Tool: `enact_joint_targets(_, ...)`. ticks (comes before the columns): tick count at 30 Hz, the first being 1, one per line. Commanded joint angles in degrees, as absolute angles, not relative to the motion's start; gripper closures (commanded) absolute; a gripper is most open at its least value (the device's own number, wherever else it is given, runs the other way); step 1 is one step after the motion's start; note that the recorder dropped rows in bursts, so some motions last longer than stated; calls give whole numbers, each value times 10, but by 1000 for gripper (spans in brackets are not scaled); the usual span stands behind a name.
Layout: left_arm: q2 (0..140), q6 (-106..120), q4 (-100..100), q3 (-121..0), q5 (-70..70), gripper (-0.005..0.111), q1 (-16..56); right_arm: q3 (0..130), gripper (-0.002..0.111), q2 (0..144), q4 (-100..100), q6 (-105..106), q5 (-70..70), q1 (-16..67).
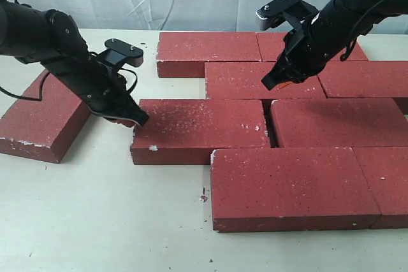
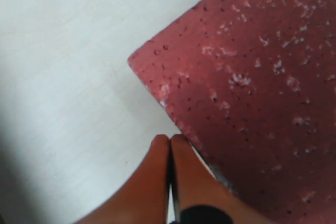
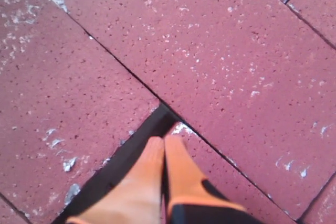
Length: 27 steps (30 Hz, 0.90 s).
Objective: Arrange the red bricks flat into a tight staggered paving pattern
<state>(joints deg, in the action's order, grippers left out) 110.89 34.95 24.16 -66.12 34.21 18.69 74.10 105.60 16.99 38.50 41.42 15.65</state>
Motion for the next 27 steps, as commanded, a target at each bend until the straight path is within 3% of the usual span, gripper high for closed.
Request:
enact_joint_targets(1, 1108, 351, 251, -663, 335, 107, 190, 739, 109, 1055, 172, 385, 410, 154)
enact_joint_targets(19, 1124, 367, 258, -665, 303, 107, 219, 739, 109, 1055, 172, 385, 410, 154)
enact_joint_targets(27, 1131, 364, 235, -686, 353, 107, 218, 739, 109, 1055, 172, 385, 410, 154)
